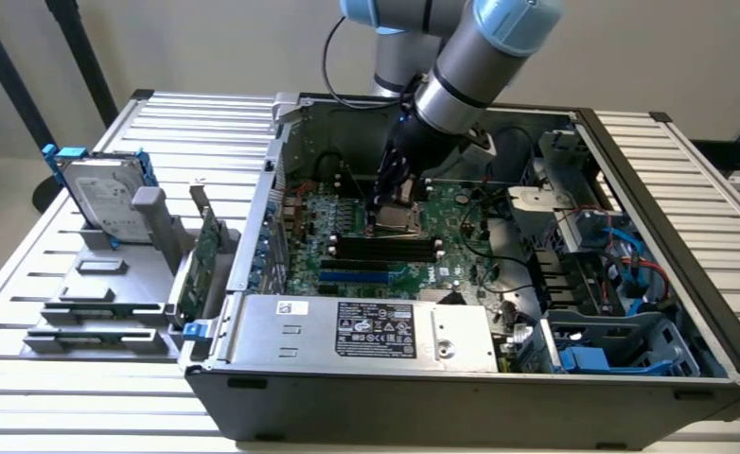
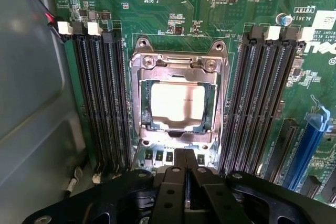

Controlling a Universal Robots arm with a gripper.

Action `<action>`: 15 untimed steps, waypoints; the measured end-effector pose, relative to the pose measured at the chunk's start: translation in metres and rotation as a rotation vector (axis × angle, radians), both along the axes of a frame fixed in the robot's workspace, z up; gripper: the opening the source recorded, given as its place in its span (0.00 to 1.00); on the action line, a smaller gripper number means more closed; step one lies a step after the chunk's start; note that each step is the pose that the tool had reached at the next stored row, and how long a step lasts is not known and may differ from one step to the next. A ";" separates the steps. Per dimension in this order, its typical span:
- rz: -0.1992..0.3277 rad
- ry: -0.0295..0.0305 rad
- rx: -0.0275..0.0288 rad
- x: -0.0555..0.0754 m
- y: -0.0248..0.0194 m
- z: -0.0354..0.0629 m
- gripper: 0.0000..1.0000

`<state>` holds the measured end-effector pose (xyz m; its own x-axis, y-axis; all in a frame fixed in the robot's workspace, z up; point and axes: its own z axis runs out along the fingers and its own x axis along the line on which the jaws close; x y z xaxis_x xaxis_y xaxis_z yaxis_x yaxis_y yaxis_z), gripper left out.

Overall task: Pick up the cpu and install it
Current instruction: 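Close the cpu cover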

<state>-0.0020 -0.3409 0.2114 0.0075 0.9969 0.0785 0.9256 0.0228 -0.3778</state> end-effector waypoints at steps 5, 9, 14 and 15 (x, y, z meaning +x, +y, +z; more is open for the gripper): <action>-0.002 -0.0003 0.0006 0.000 0.0000 -0.0089 0.11; -0.003 -0.0002 0.0022 0.000 0.0003 -0.0112 0.11; -0.006 -0.0003 0.0081 -0.002 0.0005 -0.0119 0.11; -0.007 -0.0002 0.0096 -0.002 0.0005 -0.0120 0.11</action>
<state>-0.0037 -0.3405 0.1994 0.0141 0.9960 0.0881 0.9258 0.0202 -0.3773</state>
